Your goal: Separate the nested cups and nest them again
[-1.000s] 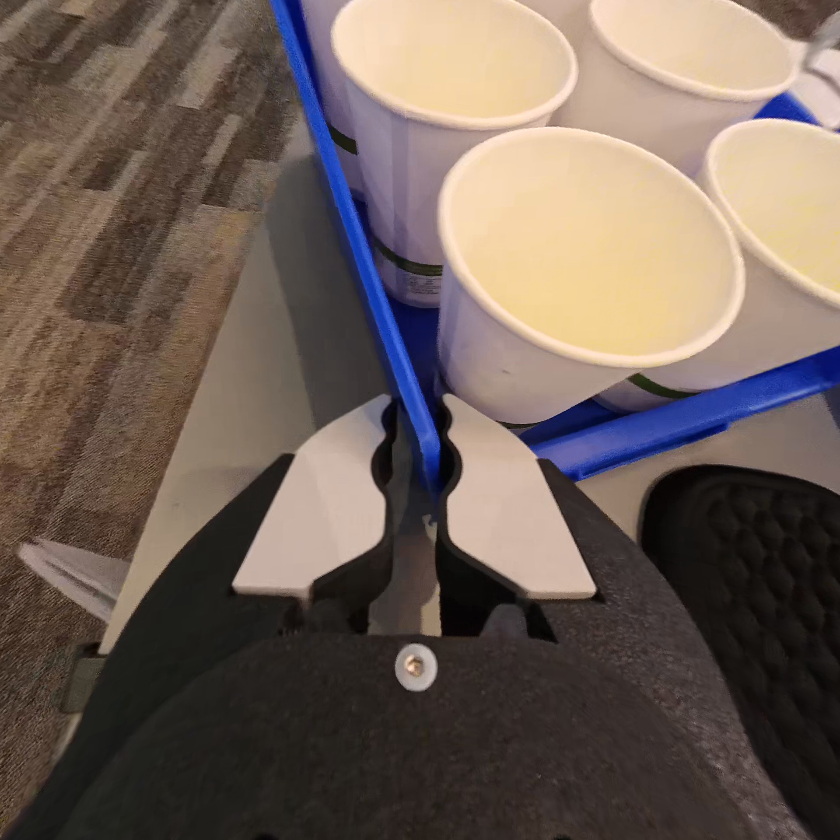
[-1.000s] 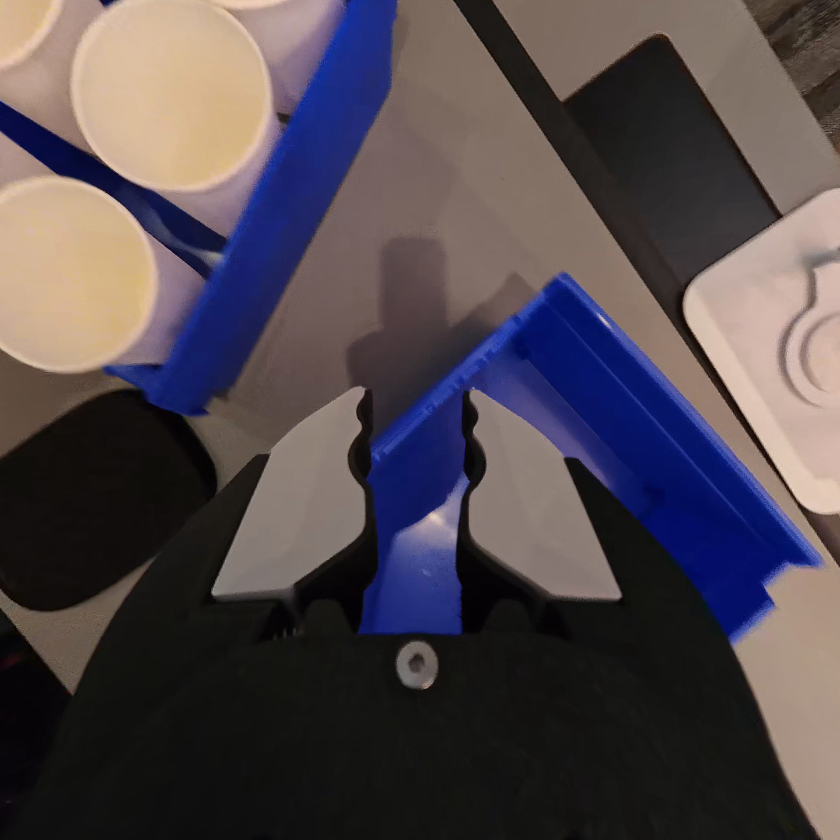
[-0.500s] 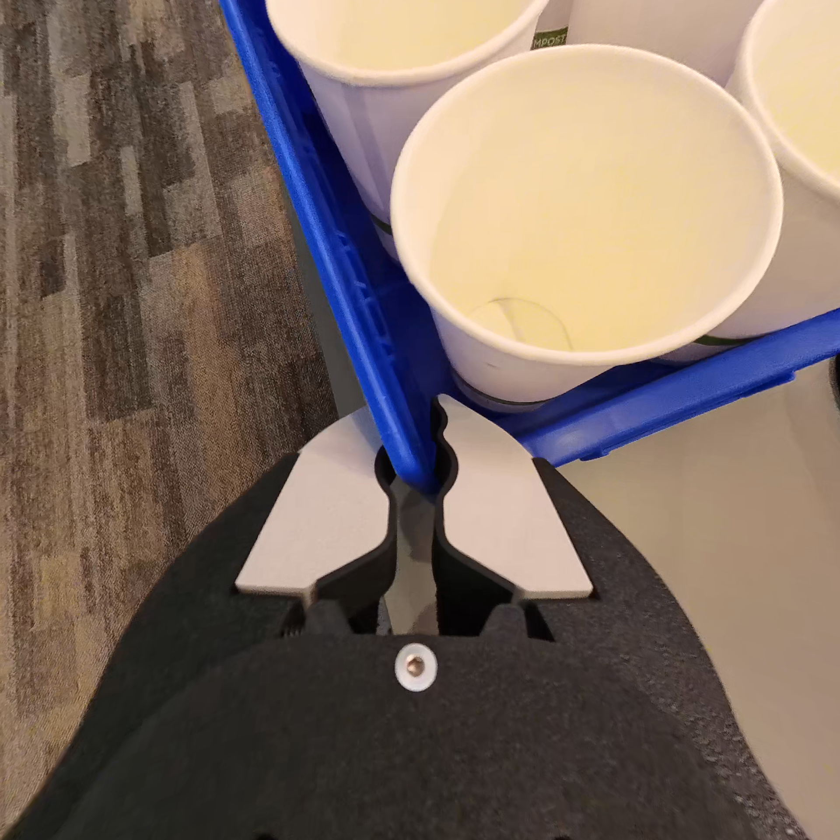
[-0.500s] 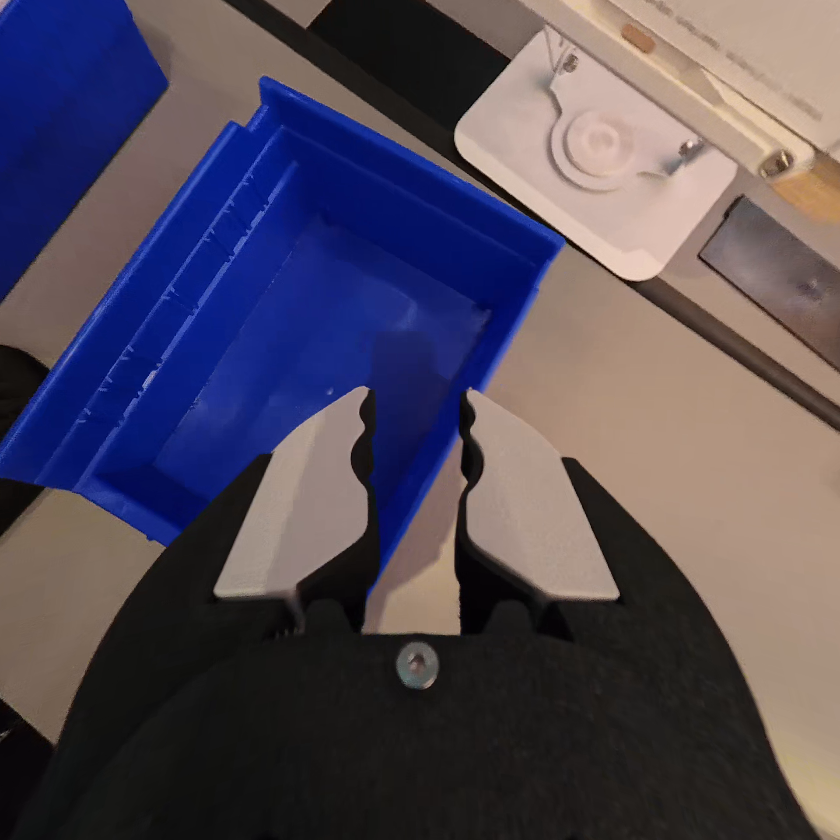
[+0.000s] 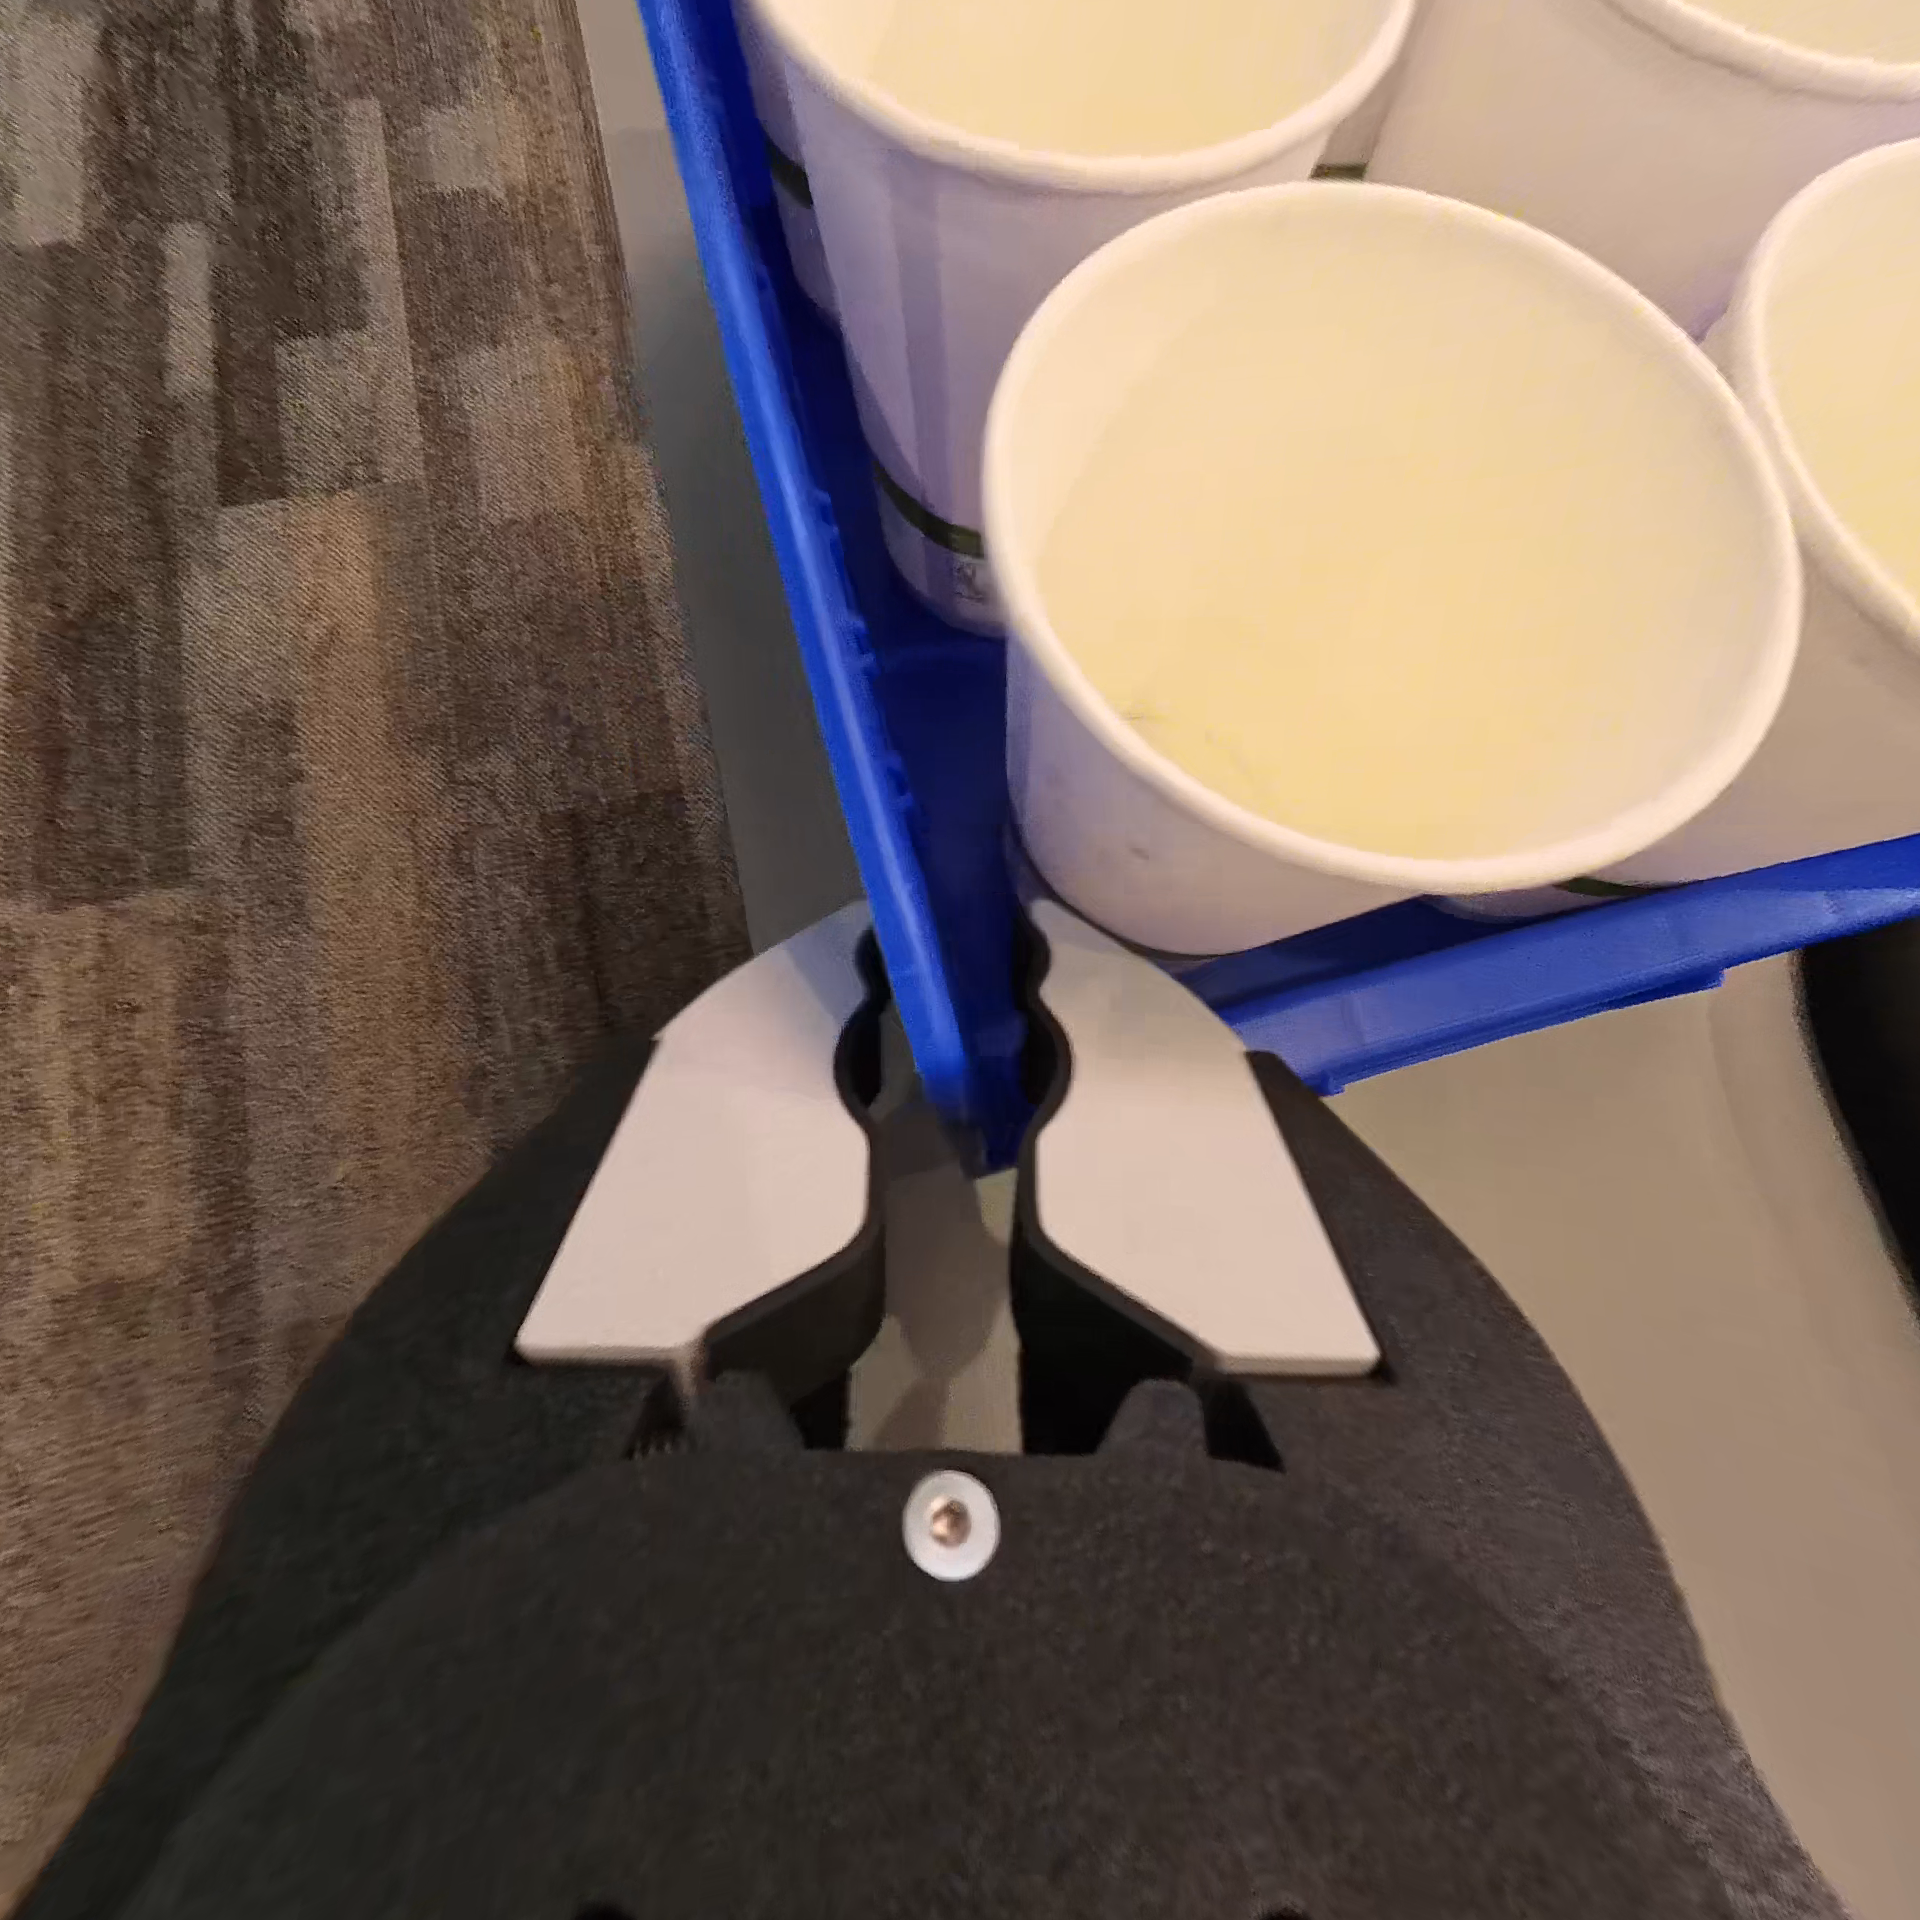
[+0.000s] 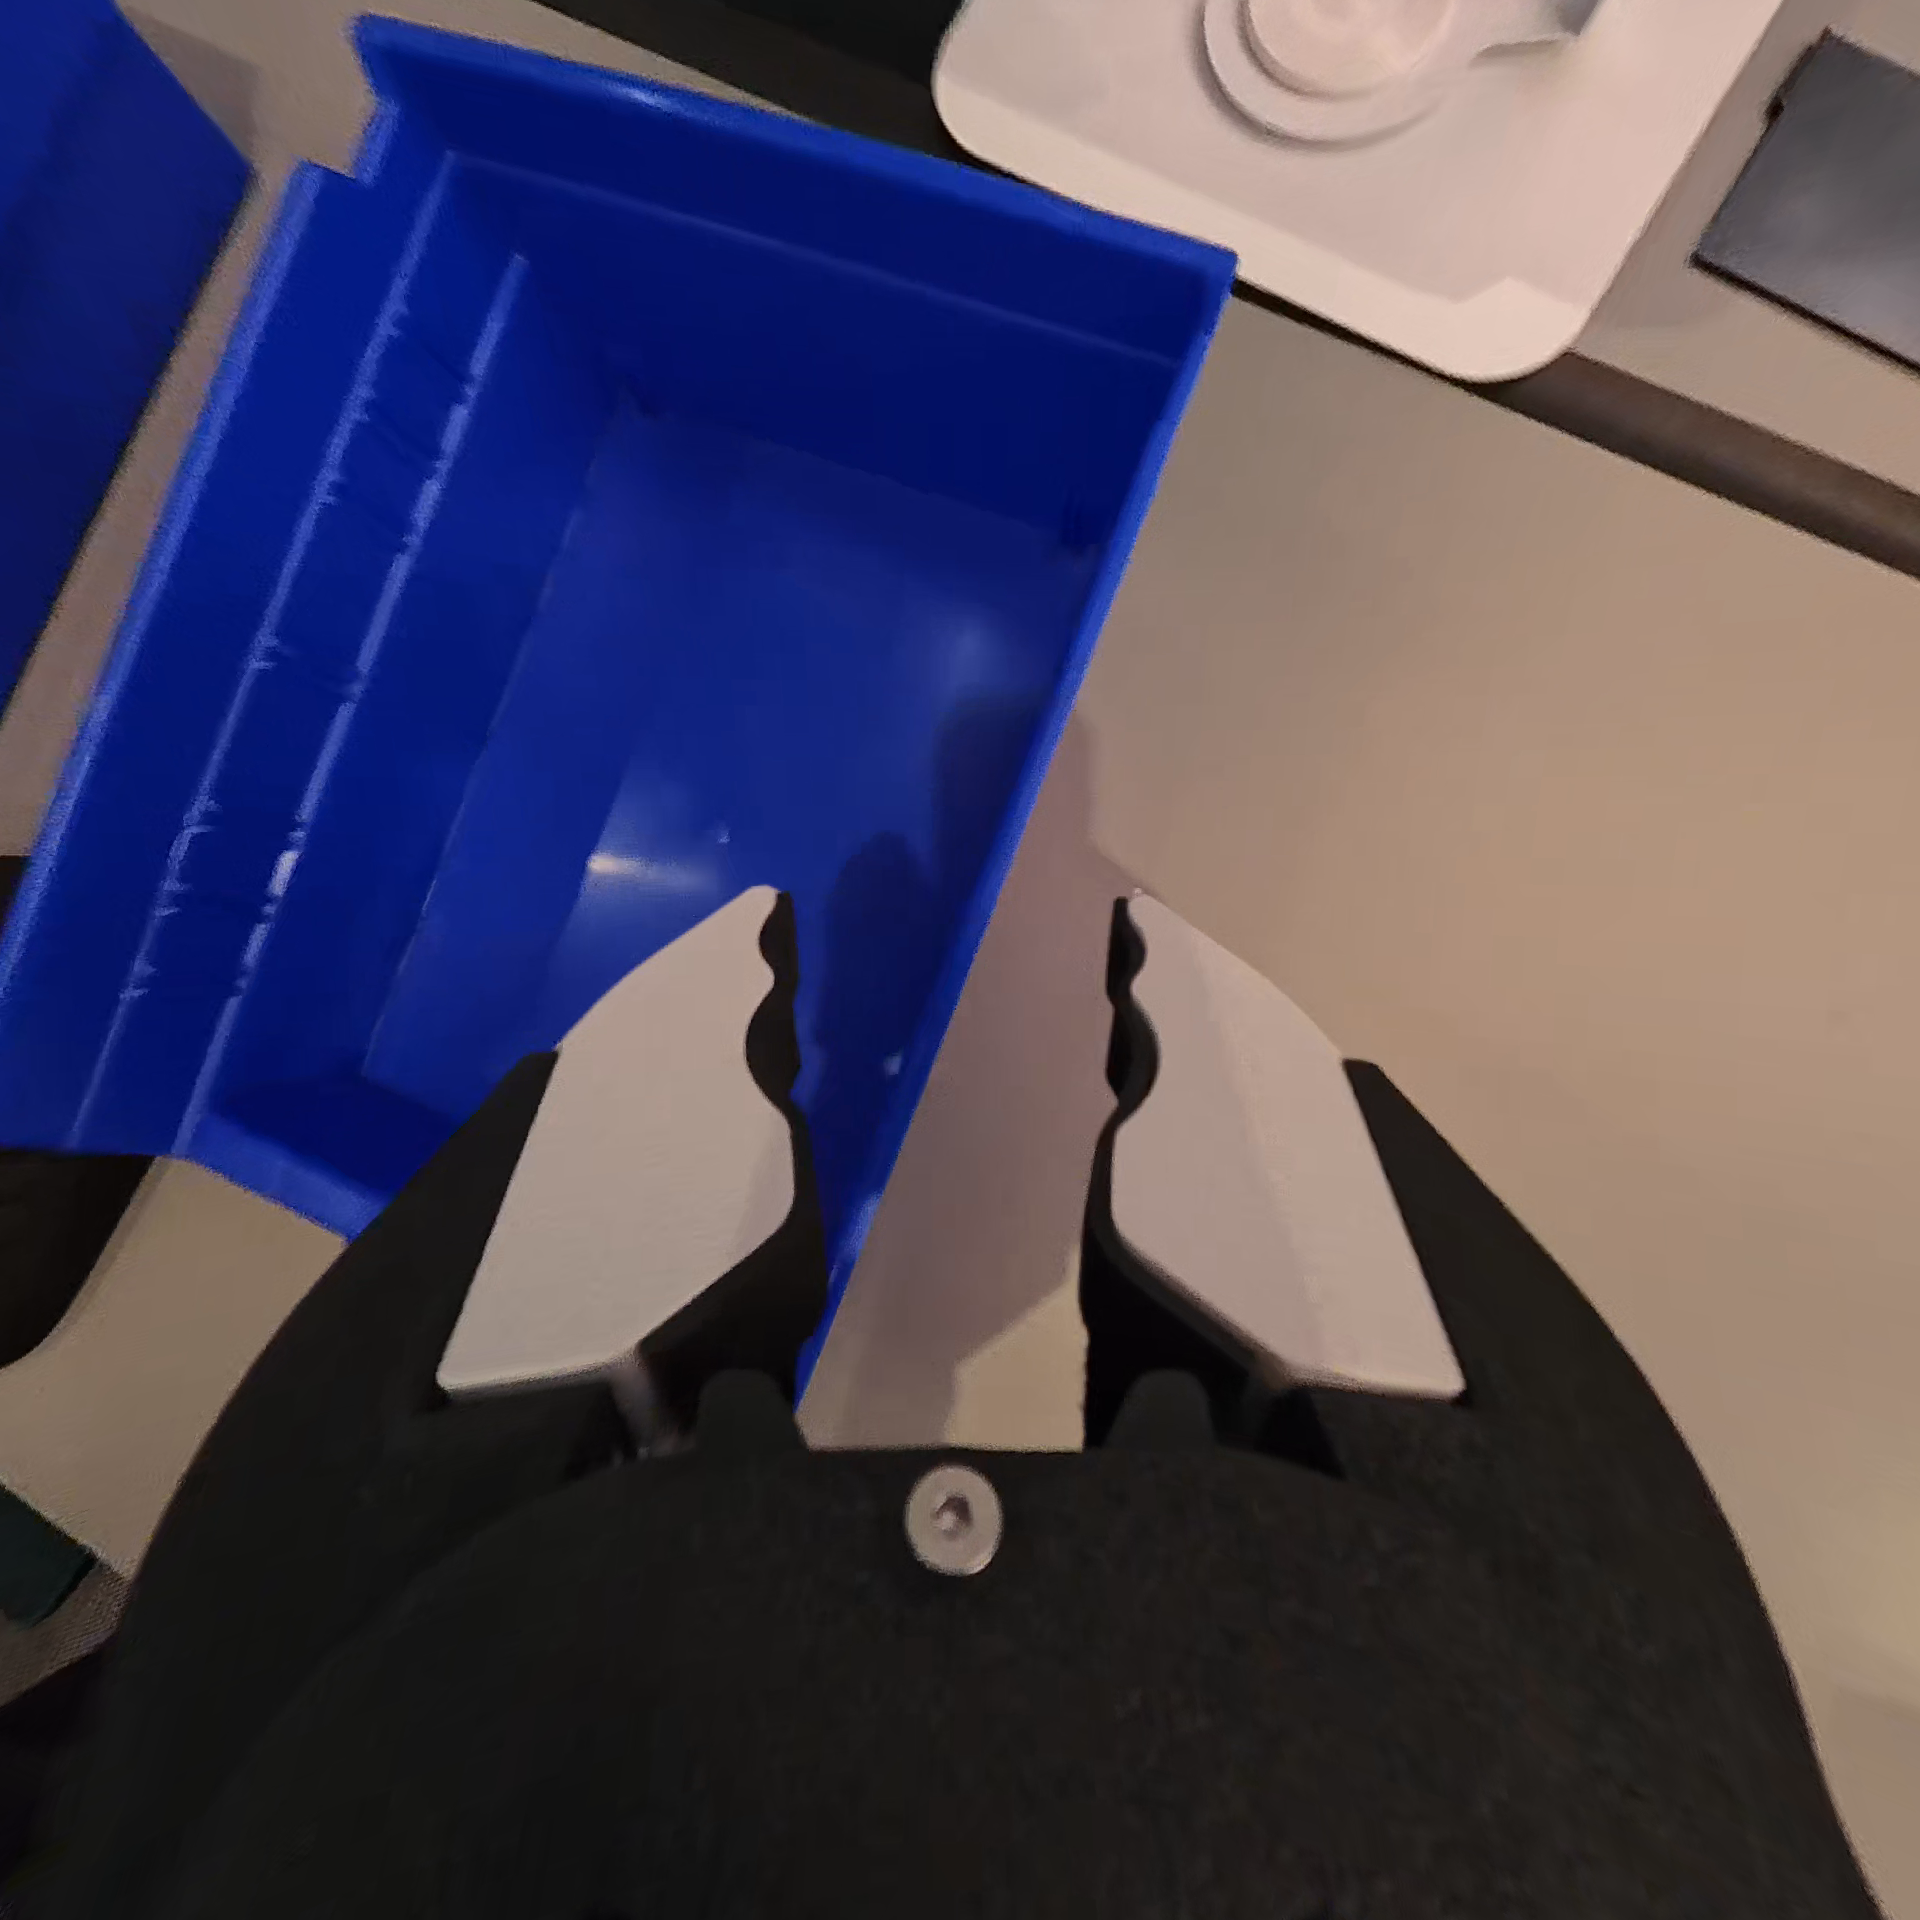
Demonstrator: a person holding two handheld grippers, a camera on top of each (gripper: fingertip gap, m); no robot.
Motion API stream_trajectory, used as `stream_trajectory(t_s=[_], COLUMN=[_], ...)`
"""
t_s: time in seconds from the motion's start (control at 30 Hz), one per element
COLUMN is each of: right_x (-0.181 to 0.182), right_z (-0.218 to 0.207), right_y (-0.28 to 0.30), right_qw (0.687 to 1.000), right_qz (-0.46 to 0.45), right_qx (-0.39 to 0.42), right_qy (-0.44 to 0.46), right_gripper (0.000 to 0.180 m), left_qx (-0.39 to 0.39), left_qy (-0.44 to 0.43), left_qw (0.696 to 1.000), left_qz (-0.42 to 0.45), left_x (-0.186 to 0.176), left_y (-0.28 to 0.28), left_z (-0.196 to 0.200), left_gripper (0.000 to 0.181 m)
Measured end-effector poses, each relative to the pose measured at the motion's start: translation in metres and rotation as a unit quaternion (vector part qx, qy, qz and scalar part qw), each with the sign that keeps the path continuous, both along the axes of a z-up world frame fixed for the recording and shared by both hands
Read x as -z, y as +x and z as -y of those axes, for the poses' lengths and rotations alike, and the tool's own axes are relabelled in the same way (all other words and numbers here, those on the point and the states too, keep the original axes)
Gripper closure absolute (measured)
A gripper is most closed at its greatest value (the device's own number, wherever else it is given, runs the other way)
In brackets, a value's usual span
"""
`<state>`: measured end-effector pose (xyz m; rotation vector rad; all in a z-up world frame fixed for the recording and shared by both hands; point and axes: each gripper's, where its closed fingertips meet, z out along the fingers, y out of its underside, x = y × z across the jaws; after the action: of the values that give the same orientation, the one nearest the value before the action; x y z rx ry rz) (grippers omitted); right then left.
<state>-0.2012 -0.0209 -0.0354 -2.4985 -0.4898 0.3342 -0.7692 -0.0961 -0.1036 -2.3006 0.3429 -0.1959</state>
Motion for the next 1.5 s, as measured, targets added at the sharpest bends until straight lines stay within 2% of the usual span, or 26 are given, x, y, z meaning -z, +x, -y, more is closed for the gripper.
stream_trajectory(t_s=[0.07,0.13,0.23,0.33,0.43,0.5,0.53,0.63,0.8,0.93,1.2,1.5], right_x=[0.011,0.024,0.047,0.068,0.083,0.084,0.084,0.084,0.085,0.085,0.081,0.084], right_z=[-0.003,-0.005,-0.008,-0.008,-0.009,-0.011,-0.014,-0.021,-0.026,-0.026,-0.021,0.019], right_y=[0.004,0.003,0.002,0.0,0.002,-0.004,-0.003,0.001,0.03,0.07,0.192,0.355], right_qw=[0.999,0.998,0.993,0.987,0.98,0.979,0.98,0.982,0.981,0.98,0.976,0.969], right_qz=[0.028,0.037,0.046,0.06,0.09,0.079,0.086,0.068,0.057,0.056,0.067,0.055], right_qx=[0.019,0.035,0.05,0.05,0.046,0.036,0.033,0.034,0.033,0.025,0.073,0.136], right_qy=[-0.021,-0.049,-0.095,-0.142,-0.173,-0.182,-0.176,-0.173,-0.181,-0.192,-0.193,-0.201], right_gripper=[0.118,0.116,0.12,0.143,0.15,0.169,0.172,0.173,0.174,0.175,0.175,0.175], left_qx=[-0.024,-0.043,-0.06,-0.09,-0.114,-0.131,-0.136,-0.13,-0.115,-0.095,-0.068,-0.058], left_qy=[-0.012,-0.004,0.042,0.08,0.092,0.094,0.101,0.118,0.119,0.117,0.105,0.099], left_qw=[0.999,0.998,0.996,0.992,0.989,0.987,0.986,0.984,0.986,0.989,0.992,0.993], left_qz=[0.021,0.037,0.056,0.048,0.016,-0.004,-0.003,0.029,0.026,0.008,-0.006,-0.012], left_x=[0.004,0.004,-0.009,-0.024,-0.034,-0.039,-0.042,-0.053,-0.058,-0.061,-0.06,-0.061], left_y=[-0.004,-0.009,-0.013,-0.02,-0.02,-0.015,-0.01,0.02,0.061,0.088,0.135,0.179], left_z=[0.001,0.002,0.007,0.019,0.036,0.049,0.054,0.066,0.08,0.082,0.076,0.072], left_gripper=[0.14,0.129,0.128,0.127,0.129,0.13,0.131,0.135,0.135,0.136,0.137,0.137])
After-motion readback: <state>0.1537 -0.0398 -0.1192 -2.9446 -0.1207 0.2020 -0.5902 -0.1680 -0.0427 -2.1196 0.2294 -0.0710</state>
